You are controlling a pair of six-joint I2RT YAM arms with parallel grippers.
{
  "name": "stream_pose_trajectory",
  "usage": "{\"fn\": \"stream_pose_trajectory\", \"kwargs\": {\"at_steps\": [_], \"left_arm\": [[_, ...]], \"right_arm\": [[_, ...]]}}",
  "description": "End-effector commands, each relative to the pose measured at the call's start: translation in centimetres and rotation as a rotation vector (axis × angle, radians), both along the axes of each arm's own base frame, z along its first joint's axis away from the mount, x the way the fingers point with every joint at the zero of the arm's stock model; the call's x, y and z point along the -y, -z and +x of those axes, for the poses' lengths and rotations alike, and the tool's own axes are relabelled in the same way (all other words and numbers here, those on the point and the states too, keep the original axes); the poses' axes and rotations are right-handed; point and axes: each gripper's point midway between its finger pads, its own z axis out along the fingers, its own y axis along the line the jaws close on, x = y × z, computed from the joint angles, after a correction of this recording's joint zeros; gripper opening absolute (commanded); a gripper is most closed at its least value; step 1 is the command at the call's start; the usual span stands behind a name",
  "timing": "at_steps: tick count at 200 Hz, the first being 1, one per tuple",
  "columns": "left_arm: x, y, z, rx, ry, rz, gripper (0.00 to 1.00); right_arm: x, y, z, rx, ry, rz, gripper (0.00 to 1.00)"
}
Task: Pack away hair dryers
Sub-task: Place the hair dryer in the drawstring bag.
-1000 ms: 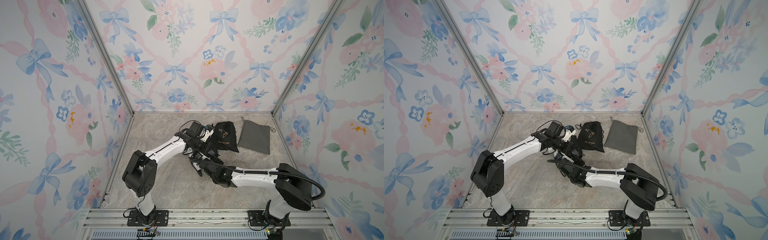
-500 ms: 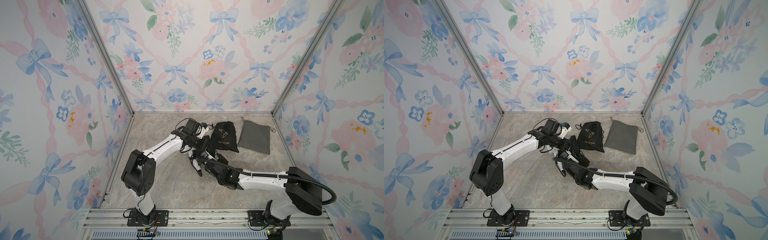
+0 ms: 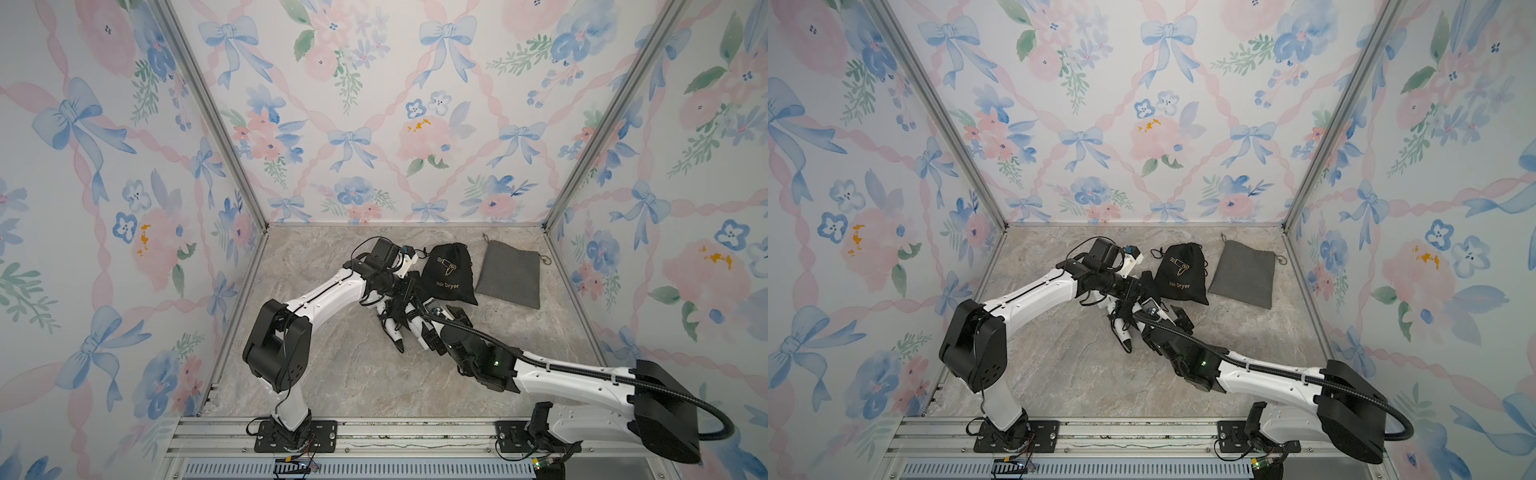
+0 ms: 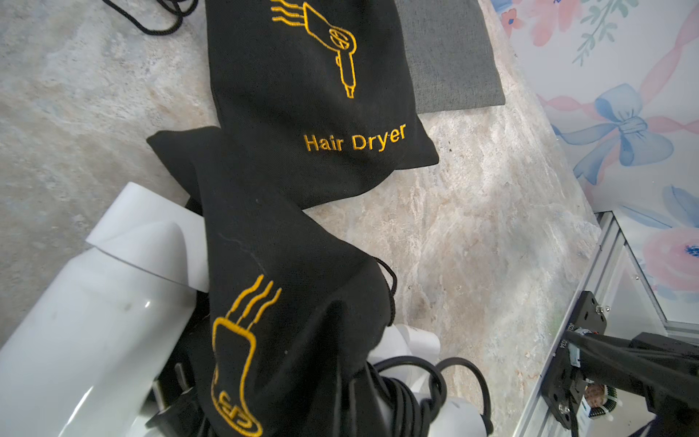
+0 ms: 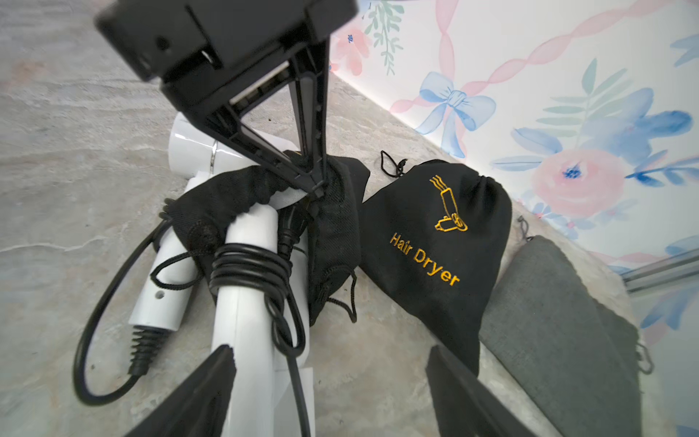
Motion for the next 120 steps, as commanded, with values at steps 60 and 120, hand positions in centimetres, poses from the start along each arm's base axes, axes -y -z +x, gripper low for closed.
{"fn": "stream_pose_trajectory", "kwargs": {"at_steps": [60, 120], "left_arm": [[-0.1, -0.4, 0.3, 0.001, -0.012, 0.005, 0.05], [0.0, -1.1, 0.3, 0.016, -0.015, 0.0, 0.06]], "right_arm": [[1.2, 2.6, -3.1, -0.252, -0.17, 0.258, 0.82], [-1.2, 4.4, -2.8, -0.318, -0.271, 0.254, 0.85]]}}
